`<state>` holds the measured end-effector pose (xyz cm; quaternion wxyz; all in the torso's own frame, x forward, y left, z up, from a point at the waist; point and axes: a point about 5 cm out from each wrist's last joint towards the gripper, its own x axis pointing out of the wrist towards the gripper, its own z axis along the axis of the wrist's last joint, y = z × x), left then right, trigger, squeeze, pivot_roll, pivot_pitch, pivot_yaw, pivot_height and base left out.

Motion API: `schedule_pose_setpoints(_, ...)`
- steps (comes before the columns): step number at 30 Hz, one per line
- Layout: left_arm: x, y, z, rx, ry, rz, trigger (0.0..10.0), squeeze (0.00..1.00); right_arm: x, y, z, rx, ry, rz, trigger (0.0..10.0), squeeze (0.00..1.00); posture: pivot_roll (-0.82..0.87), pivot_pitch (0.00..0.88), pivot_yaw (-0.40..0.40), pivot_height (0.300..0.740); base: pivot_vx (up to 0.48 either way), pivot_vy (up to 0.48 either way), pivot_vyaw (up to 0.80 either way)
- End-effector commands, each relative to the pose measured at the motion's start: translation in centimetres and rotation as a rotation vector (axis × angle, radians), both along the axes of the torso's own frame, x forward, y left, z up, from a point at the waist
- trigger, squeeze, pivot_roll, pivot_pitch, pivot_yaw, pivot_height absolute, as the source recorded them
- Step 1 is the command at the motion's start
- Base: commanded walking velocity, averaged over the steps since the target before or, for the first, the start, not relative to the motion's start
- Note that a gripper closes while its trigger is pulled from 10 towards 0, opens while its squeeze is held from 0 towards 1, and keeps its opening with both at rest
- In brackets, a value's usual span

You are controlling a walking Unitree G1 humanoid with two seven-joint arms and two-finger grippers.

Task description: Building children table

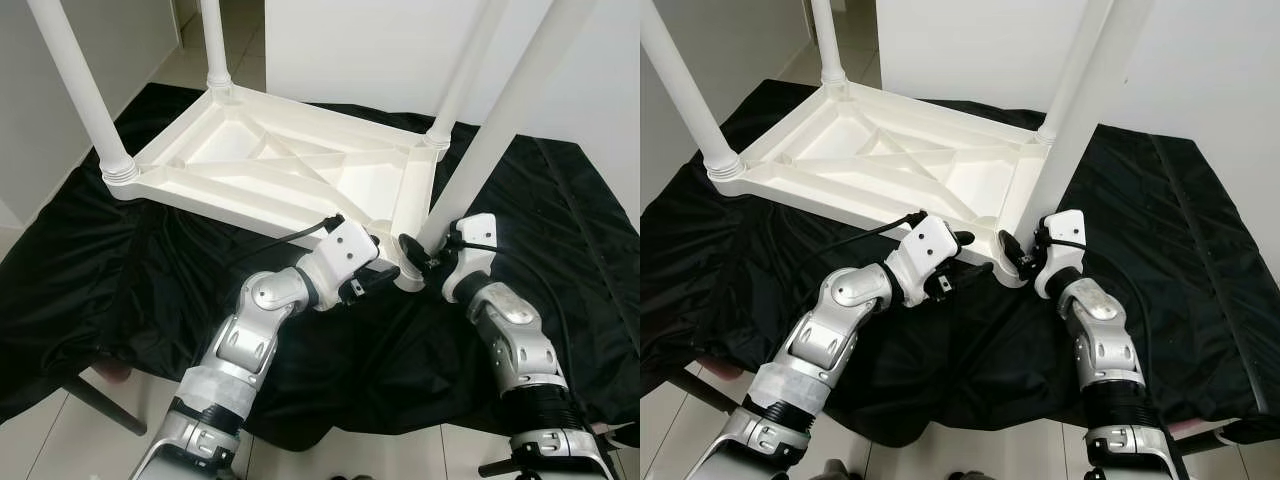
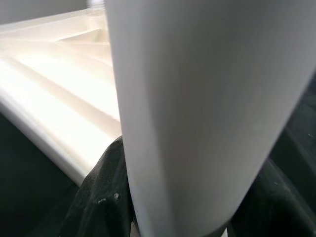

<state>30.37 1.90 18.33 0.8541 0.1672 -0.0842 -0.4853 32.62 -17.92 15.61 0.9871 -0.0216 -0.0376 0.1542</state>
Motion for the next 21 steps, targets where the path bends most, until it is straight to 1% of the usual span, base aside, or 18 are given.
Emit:
schedule_pose_setpoints(1, 0.3, 0.0, -0.1, -0.026, -0.023, 0.102, 10.0, 0.0, -0.4, 0.0, -1.3, 0.009, 0.059, -0.05, 10.0, 0.0, -0.01, 0.077, -0.051, 0.74, 0.0, 0.0, 0.0)
schedule_pose_setpoints(2, 0.3, -0.1, -0.2, -0.025, -0.022, 0.097, 10.0, 0.0, -0.5, 0.3, -1.6, 0.009, 0.073, -0.091, 10.0, 0.0, -0.01, 0.077, -0.05, 0.74, 0.0, 0.0, 0.0)
schedule_pose_setpoints(3, 0.2, -0.1, -0.3, -0.023, -0.022, 0.092, 10.0, 0.0, -0.6, 0.5, -2.1, 0.011, 0.096, -0.163, 10.0, 0.0, -0.02, 0.076, -0.045, 0.74, 0.0, 0.0, 0.0)
schedule_pose_setpoints(4, 0.2, -0.1, -0.3, -0.023, -0.022, 0.092, 10.0, 0.0, -0.6, 0.5, -2.1, 0.011, 0.096, -0.163, 10.0, 0.0, -0.02, 0.076, -0.045, 0.74, 0.0, 0.0, 0.0)
schedule_pose_setpoints(6, 0.1, -0.2, -0.4, -0.017, -0.017, 0.085, 10.0, 0.0, -0.9, 0.4, -3.4, 0.063, 0.165, -0.459, 10.0, 0.0, -0.02, 0.072, -0.042, 0.74, 0.0, 0.0, 0.0)
schedule_pose_setpoints(8, 0.1, -0.2, -0.4, -0.017, -0.017, 0.085, 10.0, 0.0, -0.9, 0.4, -3.4, 0.063, 0.165, -0.459, 10.0, 0.0, -0.02, 0.072, -0.042, 0.74, 0.0, 0.0, 0.0)
schedule_pose_setpoints(9, 0.1, -0.2, -0.4, -0.017, -0.015, 0.083, 10.0, 0.0, -1.3, 0.7, -3.8, 0.09, 0.186, -0.57, 10.0, 0.0, -0.02, 0.07, -0.04, 0.74, 0.0, 0.0, 0.0)
schedule_pose_setpoints(10, 0.1, -0.3, -0.4, -0.017, -0.015, 0.081, 10.0, 0.0, -1.5, 1.4, -3.9, 0.119, 0.179, -0.636, 10.0, 0.0, -0.02, 0.069, -0.039, 0.74, 0.0, 0.0, 0.0)
schedule_pose_setpoints(11, 0.1, -0.3, -0.4, -0.017, -0.015, 0.081, 10.0, 0.0, -1.5, 1.4, -3.9, 0.119, 0.179, -0.636, 10.0, 0.0, -0.02, 0.069, -0.039, 0.74, 0.0, 0.0, 0.0)
schedule_pose_setpoints(13, 0.1, -0.4, -0.4, -0.018, -0.016, 0.077, 10.0, 0.0, -1.3, 3.7, -3.4, 0.158, 0.161, -0.556, 10.0, 0.0, -0.02, 0.065, -0.038, 0.74, 0.0, 0.0, 0.0)
schedule_pose_setpoints(14, 0.1, -0.4, -0.4, -0.018, -0.016, 0.077, 10.0, 0.0, -1.3, 3.7, -3.4, 0.158, 0.161, -0.556, 10.0, 0.0, -0.02, 0.065, -0.038, 0.74, 0.0, 0.0, 0.0)
schedule_pose_setpoints(15, 0.1, -0.5, -0.3, -0.018, -0.017, 0.076, 10.0, 0.0, -1.3, 4.3, -3.0, 0.164, 0.149, -0.514, 10.0, 0.0, -0.02, 0.064, -0.04, 0.74, 0.0, 0.0, 0.0)
schedule_pose_setpoints(16, 0.1, -0.5, -0.4, -0.017, -0.018, 0.075, 10.0, 0.0, -1.4, 4.6, -2.8, 0.164, 0.143, -0.492, 10.0, 0.0, -0.02, 0.06, -0.044, 0.74, 0.0, 0.0, 0.0)
schedule_pose_setpoints(20, 0.1, -0.4, -0.4, -0.017, -0.019, 0.077, 10.0, 0.0, -1.5, 4.7, -2.6, 0.19, 0.134, -0.468, 10.0, 0.0, -0.02, 0.059, -0.046, 0.74, 0.0, 0.0, 0.0)
schedule_pose_setpoints(21, 0.1, -0.4, -0.4, -0.018, -0.019, 0.078, 10.0, 0.0, -1.5, 4.7, -2.5, 0.194, 0.129, -0.472, 10.0, 0.39, -0.02, 0.059, -0.046, 0.74, 0.0, 0.0, 0.0)
